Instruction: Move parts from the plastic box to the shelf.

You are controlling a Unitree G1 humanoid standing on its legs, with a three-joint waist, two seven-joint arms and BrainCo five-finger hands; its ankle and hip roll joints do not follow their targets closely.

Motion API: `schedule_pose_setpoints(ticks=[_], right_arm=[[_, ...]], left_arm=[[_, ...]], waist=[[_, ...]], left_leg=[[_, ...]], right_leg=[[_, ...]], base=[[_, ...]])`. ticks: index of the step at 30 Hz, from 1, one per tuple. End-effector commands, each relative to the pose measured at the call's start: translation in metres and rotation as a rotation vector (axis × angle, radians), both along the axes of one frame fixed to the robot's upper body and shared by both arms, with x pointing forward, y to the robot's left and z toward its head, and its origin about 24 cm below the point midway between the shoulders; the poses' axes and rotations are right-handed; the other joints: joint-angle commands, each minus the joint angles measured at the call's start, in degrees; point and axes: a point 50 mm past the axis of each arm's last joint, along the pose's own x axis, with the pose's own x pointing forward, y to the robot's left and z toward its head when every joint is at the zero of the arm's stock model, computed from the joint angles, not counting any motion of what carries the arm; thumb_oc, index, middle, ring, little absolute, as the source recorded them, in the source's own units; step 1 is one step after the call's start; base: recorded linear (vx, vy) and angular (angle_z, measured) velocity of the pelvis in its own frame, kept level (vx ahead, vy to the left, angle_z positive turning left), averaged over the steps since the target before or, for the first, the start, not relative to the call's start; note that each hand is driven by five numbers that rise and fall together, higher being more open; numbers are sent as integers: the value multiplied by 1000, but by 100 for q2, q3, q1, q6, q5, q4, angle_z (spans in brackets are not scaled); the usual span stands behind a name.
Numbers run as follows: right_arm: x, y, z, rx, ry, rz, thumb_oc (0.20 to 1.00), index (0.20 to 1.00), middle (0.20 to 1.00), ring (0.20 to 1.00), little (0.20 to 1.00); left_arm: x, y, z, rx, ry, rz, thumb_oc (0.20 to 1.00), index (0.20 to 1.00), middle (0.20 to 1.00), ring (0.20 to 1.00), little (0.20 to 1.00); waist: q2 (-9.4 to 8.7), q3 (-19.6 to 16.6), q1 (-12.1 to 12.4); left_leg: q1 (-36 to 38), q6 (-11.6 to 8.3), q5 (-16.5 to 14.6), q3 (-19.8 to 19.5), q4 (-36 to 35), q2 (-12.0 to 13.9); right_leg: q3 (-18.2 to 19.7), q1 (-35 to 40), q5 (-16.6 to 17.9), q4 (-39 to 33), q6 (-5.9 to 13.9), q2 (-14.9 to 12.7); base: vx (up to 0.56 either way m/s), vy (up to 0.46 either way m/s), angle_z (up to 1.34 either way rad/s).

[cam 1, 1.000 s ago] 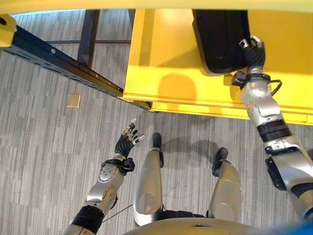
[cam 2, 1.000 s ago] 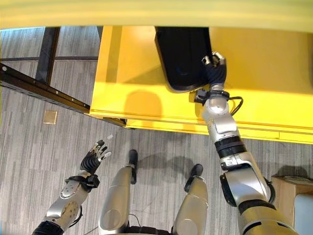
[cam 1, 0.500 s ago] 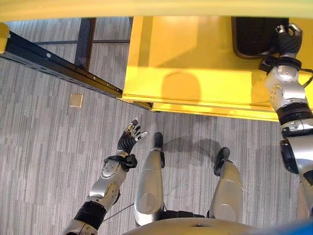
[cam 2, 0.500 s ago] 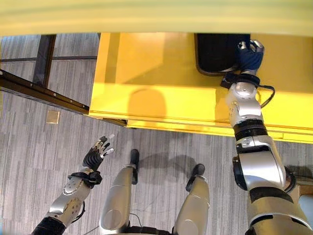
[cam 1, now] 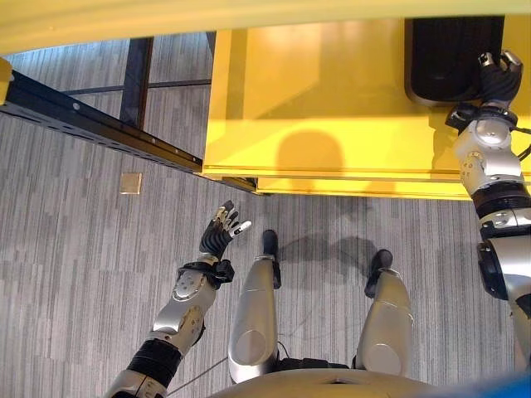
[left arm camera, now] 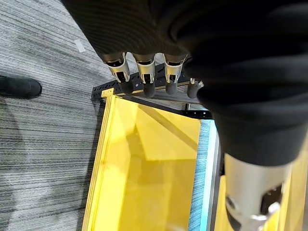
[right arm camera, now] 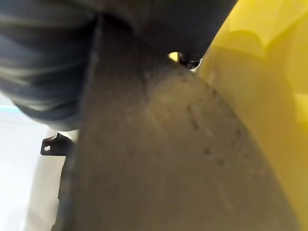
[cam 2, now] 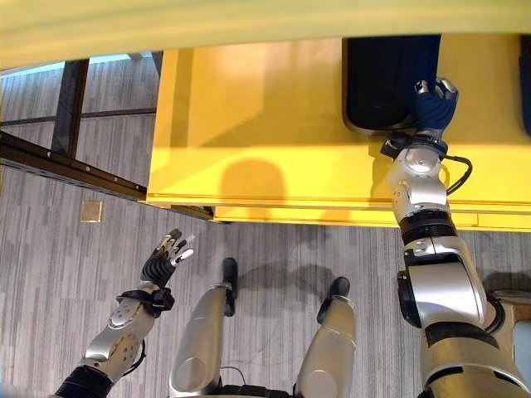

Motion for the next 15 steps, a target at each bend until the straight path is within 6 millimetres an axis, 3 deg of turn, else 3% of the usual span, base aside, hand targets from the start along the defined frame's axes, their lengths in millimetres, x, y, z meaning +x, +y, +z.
schedule_pose_setpoints(ticks=[1,15], right_arm=[[-7,-16,-11,67,-3,-46,200,200,200,200,200],[-17,-37,-16,22,32,-111,200,200,200,200,200]], left_arm=[[0,-3,9,-17,-62,5,1000,1000,1000,1000,1000],[-2,0,6,-12,-53,18,1000,1000,1000,1000,1000]], waist=[[-111,-6,25],[-125,75,-25]], left_leg=[[-70,225,-595,117,299,-317],[-114,220,-592,141,330,-298]], right_leg=[[-224,174,-838,487,-444,396],[-182,92,-816,551,-453,399]], base=[[-32,-11,0],[-4,-2,-1]])
